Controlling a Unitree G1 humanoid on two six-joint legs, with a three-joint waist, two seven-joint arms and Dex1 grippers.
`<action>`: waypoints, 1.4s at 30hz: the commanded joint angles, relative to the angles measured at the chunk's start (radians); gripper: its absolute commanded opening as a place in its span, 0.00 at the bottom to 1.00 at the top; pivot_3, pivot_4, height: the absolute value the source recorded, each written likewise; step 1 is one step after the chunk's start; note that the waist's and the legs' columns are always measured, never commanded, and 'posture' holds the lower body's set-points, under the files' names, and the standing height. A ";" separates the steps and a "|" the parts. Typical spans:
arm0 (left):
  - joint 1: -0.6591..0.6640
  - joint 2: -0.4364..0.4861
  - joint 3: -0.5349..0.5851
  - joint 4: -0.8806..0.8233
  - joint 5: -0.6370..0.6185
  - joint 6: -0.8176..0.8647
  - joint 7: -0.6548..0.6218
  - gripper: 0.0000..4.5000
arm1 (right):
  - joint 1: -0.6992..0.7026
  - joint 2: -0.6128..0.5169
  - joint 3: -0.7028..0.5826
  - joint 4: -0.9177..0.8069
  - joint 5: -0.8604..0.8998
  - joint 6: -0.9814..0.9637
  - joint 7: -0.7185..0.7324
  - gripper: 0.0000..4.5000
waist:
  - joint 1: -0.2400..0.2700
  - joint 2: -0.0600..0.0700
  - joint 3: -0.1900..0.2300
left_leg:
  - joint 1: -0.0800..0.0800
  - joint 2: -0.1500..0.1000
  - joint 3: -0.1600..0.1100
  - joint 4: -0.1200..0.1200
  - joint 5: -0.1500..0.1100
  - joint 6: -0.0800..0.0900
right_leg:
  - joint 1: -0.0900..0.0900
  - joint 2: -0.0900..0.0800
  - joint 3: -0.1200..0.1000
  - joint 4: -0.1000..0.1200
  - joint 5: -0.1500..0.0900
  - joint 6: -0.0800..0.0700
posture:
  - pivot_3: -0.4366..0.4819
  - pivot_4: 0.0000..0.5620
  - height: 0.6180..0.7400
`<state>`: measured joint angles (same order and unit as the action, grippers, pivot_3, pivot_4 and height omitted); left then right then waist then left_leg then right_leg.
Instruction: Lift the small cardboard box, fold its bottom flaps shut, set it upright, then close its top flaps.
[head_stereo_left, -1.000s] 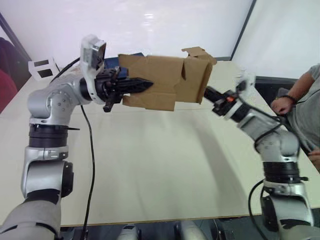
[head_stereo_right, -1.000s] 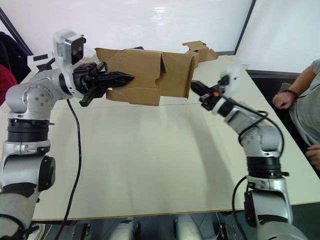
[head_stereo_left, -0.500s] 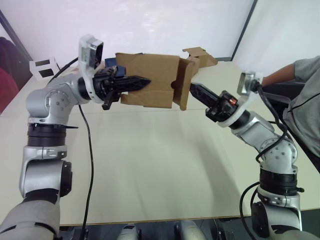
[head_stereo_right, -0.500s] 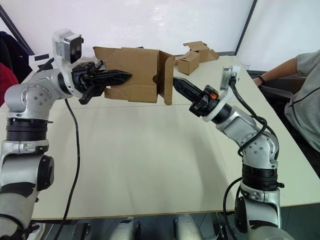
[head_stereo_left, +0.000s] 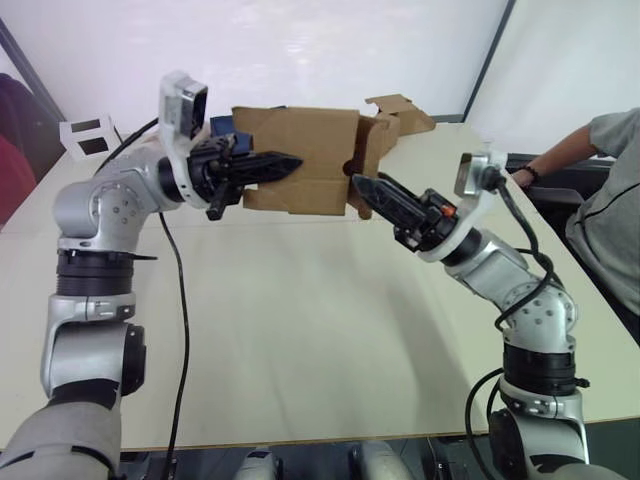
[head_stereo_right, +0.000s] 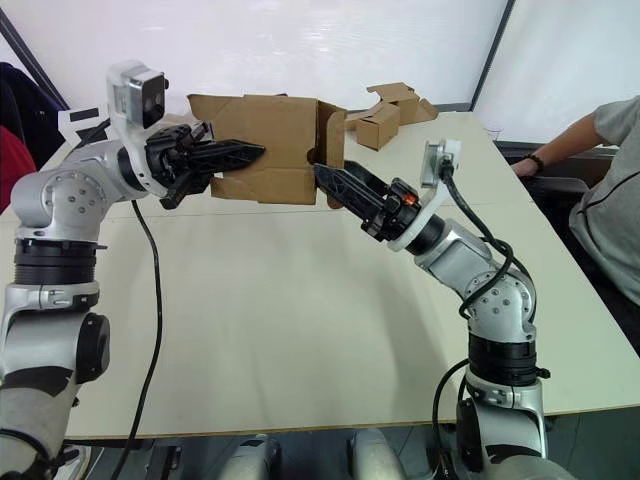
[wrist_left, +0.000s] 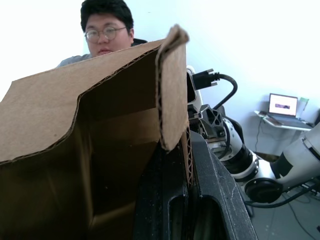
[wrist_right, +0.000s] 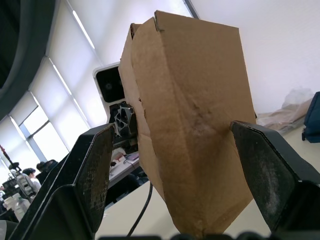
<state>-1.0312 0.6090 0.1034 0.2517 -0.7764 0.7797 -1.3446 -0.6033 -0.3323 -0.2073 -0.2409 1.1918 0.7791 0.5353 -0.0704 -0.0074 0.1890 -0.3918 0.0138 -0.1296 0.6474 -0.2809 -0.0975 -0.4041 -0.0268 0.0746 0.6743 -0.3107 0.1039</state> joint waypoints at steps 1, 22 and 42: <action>-0.010 0.006 0.040 -0.032 -0.028 0.003 0.006 0.00 | -0.003 0.024 -0.018 -0.027 0.049 -0.012 -0.007 0.83 | 0.000 0.000 0.000 | 0.000 0.000 0.000 0.000 0.000 0.000 | 0.000 0.000 0.000 0.000 0.000 0.000 | 0.48 0.27 1.00; 0.023 -0.044 0.074 -0.098 -0.099 0.036 0.083 0.00 | 0.015 0.082 -0.019 -0.014 0.070 -0.058 -0.069 0.83 | 0.000 0.000 0.000 | 0.000 0.000 0.000 0.000 0.000 0.000 | 0.000 0.000 0.000 0.000 0.000 0.000 | 0.48 0.27 1.00; 0.022 -0.032 0.071 -0.070 -0.087 0.033 0.069 0.00 | 0.030 0.092 -0.036 -0.016 0.136 -0.075 -0.073 0.75 | 0.000 0.000 0.000 | 0.000 0.000 0.000 0.000 0.000 0.000 | 0.000 0.000 0.000 0.000 0.000 0.000 | 0.48 0.27 1.00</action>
<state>-0.9949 0.5643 0.1513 0.1888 -0.8550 0.8237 -1.2676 -0.5726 -0.2464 -0.2258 -0.2258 1.3028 0.7153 0.4594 -0.0704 -0.0074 0.1890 -0.3918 0.0139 -0.1296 0.6474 -0.2809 -0.0975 -0.4043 -0.0268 0.0746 0.6746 -0.3107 0.1039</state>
